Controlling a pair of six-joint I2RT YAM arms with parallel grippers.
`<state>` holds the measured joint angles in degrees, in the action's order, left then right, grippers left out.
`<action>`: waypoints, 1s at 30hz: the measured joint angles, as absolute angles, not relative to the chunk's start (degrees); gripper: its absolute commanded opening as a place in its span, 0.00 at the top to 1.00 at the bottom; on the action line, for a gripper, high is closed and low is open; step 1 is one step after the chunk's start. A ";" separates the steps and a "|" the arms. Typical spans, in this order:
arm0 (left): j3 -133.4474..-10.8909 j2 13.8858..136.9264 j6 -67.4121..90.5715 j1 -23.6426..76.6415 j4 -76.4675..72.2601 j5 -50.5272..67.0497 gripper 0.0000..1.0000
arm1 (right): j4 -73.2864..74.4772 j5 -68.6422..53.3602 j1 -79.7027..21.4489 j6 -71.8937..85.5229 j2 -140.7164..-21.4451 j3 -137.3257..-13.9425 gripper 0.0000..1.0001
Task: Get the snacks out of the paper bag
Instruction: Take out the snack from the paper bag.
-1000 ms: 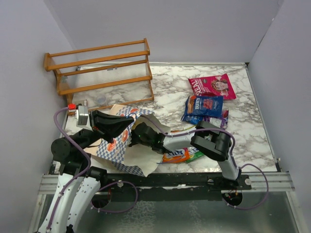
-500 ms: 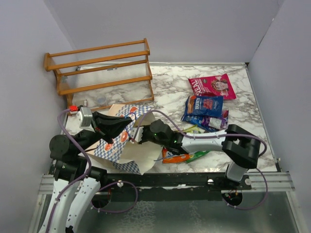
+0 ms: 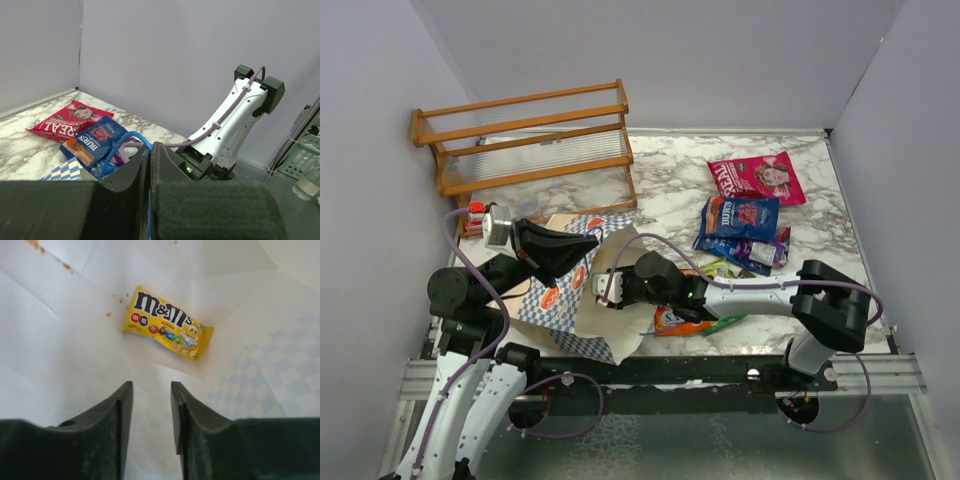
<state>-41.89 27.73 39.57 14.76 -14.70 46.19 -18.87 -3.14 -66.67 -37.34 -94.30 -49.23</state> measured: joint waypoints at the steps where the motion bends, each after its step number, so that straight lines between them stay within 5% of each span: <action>1: -41.69 27.81 40.07 14.76 -15.18 46.26 1.00 | -18.72 -3.20 -66.67 -36.27 -94.35 -49.43 0.50; 9: -41.45 27.77 39.99 14.76 -14.68 45.34 1.00 | -19.07 -2.92 -67.44 -14.66 -94.54 -49.43 0.44; 20: -41.45 28.67 39.86 14.76 -14.61 42.02 1.00 | -13.67 7.92 -68.10 24.73 -99.37 -54.83 0.51; 30: -41.17 29.98 41.95 14.76 -17.17 41.93 1.00 | -13.63 15.55 -69.19 47.62 -116.16 -68.07 0.49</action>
<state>-41.17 29.98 41.95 14.76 -17.17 41.93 -13.63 15.55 -69.19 47.62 -116.16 -68.07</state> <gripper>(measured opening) 0.028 0.496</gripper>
